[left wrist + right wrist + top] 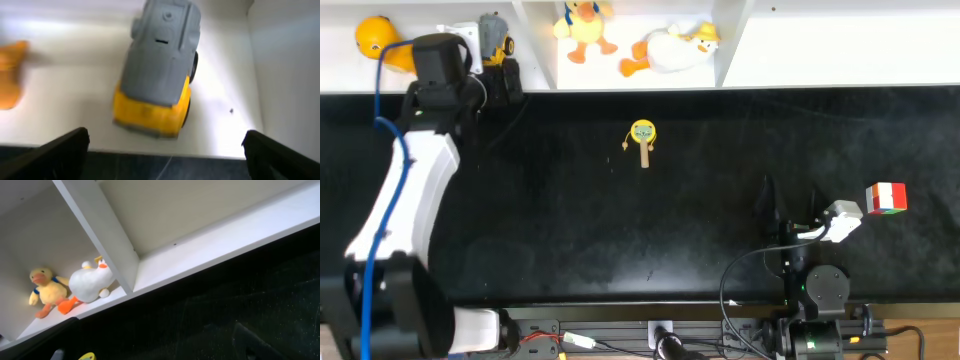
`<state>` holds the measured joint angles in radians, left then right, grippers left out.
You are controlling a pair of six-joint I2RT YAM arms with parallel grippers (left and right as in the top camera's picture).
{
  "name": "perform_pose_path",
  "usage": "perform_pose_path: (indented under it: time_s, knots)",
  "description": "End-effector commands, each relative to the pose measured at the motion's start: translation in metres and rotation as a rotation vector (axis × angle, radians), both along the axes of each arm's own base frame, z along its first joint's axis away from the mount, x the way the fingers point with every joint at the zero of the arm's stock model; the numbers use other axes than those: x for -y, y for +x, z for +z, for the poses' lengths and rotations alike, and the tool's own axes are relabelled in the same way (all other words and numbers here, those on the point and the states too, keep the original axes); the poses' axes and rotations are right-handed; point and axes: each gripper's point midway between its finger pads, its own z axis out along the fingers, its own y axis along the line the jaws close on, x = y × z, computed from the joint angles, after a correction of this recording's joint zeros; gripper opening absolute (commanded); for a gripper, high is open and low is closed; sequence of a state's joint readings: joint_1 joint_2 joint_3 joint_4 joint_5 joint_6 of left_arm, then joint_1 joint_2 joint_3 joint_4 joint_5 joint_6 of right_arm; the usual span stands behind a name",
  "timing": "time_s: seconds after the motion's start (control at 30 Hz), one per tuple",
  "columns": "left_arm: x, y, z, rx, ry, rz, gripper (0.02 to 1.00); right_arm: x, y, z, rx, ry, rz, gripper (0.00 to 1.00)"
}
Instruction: Store Toys
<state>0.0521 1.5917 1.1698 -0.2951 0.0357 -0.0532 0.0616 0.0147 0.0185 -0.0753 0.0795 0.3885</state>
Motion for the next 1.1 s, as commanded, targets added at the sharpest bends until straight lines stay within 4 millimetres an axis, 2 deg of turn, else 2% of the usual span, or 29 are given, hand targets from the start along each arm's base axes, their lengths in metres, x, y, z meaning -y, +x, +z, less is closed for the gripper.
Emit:
perform_pose_path:
  time_s: [0.03, 0.2, 0.5, 0.67, 0.93, 1.1]
  knots:
    - [-0.003, -0.017, 0.026, 0.003, 0.020, 0.021, 1.000, -0.001, 0.000, -0.003, 0.002, 0.000, 0.002, 0.996]
    - [-0.001, -0.051, 0.023, -0.099, -0.017, 0.052, 0.998, -0.001, 0.000, -0.003, 0.002, 0.000, 0.002, 0.996]
    - [-0.003, -0.131, 0.031, -0.263, -0.004, 0.125, 0.998, -0.001, 0.000, -0.003, 0.001, 0.000, 0.002, 0.996]
    - [0.010, -0.160, 0.044, -0.255, 0.016, 0.135, 0.998, -0.001, 0.000, -0.003, 0.002, 0.000, 0.002, 0.996]
    - [0.033, -0.222, 0.052, -0.199, 0.014, 0.169, 0.998, -0.001, 0.000, -0.003, 0.002, 0.000, 0.002, 0.993]
    - [0.030, -0.242, 0.069, -0.092, 0.006, 0.186, 0.998, -0.001, 0.000, -0.003, 0.002, 0.000, 0.002, 0.996]
